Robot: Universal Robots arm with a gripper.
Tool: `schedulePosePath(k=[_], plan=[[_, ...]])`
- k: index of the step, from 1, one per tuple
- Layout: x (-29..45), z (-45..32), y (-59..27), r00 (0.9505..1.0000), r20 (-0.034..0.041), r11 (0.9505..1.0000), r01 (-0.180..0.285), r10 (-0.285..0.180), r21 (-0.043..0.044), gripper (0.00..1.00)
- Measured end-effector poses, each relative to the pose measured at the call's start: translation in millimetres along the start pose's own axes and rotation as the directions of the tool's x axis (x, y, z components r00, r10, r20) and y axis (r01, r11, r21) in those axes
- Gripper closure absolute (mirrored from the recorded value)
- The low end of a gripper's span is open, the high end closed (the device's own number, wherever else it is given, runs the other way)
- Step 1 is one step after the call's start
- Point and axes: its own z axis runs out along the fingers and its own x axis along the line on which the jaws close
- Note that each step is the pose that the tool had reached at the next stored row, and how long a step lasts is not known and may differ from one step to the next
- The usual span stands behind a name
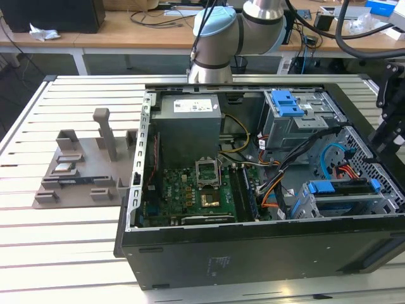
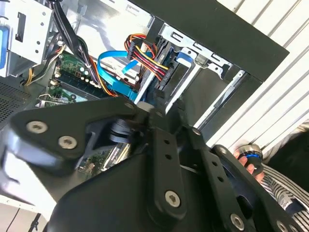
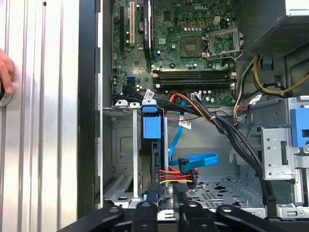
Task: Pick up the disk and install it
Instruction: 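Insert the second disk wire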
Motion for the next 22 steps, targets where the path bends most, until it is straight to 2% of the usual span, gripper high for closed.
schedulePosePath(k=[1,4,18,22], plan=[[0.0,0.0,0.0,1.0,0.0,1.0,0.0,0.0,0.0,0.64],[0.0,-0.1,0.0,1.0,-0.0002,1.0,0.0,0.0,0.0001,0.64],[-0.3,9.3,-0.8,1.0,-0.0001,1.0,0.0,0.0,0.0,0.64],[-7.8,14.3,-1.1,1.0,0.0,1.0,0.0,0.0,0.0,0.64]])
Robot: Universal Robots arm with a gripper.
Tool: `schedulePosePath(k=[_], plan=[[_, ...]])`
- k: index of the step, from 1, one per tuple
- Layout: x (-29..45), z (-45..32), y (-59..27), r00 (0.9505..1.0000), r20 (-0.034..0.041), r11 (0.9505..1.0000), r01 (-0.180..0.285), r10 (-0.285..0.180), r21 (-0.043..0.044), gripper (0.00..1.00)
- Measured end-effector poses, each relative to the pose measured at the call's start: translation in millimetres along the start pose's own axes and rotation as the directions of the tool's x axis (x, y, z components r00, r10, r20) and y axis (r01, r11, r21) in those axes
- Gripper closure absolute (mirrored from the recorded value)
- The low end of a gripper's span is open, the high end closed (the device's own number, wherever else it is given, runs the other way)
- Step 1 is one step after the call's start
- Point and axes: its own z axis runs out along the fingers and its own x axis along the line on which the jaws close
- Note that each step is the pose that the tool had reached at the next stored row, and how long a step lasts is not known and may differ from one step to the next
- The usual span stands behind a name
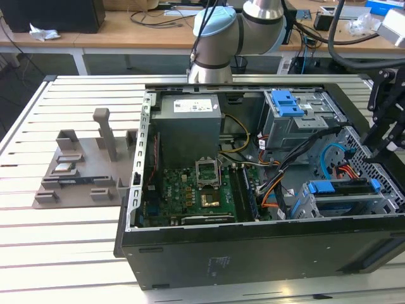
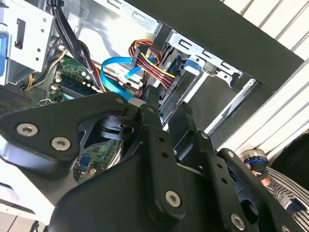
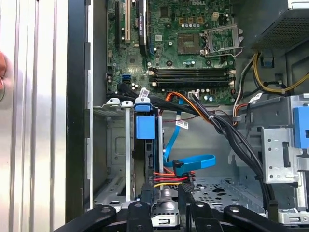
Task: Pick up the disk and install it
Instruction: 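Insert the second disk wire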
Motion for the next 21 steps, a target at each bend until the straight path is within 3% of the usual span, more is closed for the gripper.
schedulePosePath(k=[2,3,4,6,17,18,19,21], plan=[[-5.7,2.8,1.1,1.0,-0.0002,1.0,0.0,0.0,0.0,0.64],[-10.9,7.5,7.2,1.0,-0.0002,1.0,0.001,-0.001,0.0,0.64],[-11.1,13.8,11.9,1.0,-0.0005,1.0,0.006,-0.006,0.0002,0.64],[-11.2,18.9,14.0,0.9999,-0.001,0.9999,0.012,-0.012,0.0004,0.64],[-11.1,19.4,17.2,0.9999,-0.0013,0.9999,0.014,-0.014,0.0004,0.65],[-11.1,19.4,17.2,0.9999,-0.0013,0.9999,0.014,-0.014,0.0005,0.78],[-11.1,19.4,17.2,0.9999,-0.0014,0.9999,0.014,-0.014,0.0004,0.84],[-11.1,19.4,17.2,0.9999,-0.0013,0.9999,0.014,-0.014,0.0004,0.84]])
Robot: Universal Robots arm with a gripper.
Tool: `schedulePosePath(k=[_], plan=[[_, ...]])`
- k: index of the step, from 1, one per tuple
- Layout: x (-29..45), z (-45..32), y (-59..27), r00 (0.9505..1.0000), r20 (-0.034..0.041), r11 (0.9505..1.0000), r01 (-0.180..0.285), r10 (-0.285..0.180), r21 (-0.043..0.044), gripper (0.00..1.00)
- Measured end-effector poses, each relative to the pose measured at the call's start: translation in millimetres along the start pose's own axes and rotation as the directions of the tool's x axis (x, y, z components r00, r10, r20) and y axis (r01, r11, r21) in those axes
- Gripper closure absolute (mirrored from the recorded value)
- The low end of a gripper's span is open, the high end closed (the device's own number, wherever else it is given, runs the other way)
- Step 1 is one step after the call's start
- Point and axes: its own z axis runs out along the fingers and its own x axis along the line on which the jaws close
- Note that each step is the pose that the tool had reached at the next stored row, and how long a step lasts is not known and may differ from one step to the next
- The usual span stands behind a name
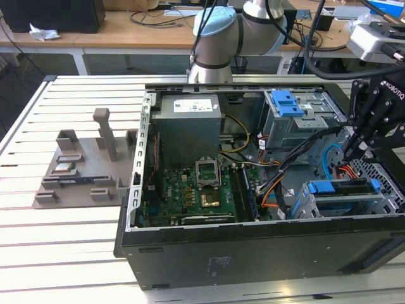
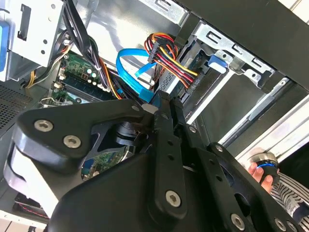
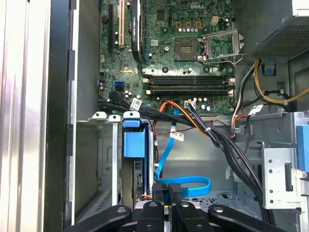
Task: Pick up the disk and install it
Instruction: 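Insert the second disk wire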
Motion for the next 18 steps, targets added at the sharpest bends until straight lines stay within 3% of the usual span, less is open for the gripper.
schedulePosePath(k=[13,18], plan=[[0.1,0.0,0.2,1.0,0.0,1.0,0.0,0.0,0.0,0.84],[4.7,0.5,3.1,1.0,0.0001,1.0,0.0,0.0,0.0001,0.84]])
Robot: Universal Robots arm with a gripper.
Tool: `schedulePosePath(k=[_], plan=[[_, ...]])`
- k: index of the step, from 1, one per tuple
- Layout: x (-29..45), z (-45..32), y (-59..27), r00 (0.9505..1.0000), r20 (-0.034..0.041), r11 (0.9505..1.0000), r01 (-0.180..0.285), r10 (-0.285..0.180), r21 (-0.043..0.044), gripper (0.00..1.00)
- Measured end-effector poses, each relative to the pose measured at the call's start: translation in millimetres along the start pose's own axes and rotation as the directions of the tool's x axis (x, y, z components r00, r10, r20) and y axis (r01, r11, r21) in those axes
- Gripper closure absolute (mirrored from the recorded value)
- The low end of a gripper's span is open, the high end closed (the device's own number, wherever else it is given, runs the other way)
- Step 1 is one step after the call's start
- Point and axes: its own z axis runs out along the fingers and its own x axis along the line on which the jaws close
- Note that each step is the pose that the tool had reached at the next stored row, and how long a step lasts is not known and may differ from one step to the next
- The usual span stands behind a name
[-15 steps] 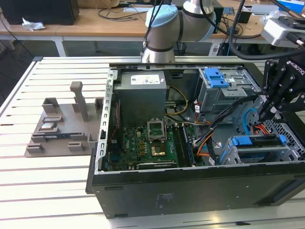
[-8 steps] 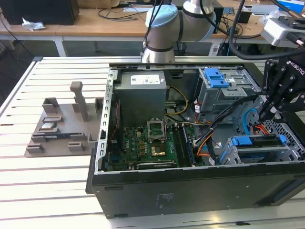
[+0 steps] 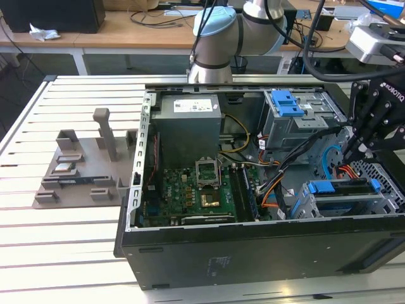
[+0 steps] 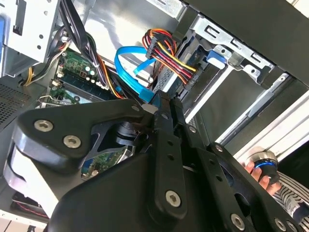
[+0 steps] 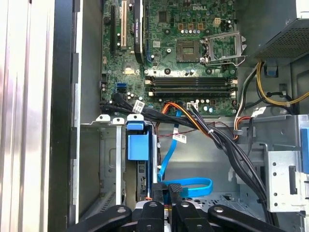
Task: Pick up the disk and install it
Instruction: 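Insert the second disk wire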
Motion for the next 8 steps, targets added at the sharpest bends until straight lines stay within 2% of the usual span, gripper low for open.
schedulePosePath(k=[8], plan=[[3.5,0.8,2.2,1.0,0.0001,1.0,0.0,0.0,0.0,0.84]])
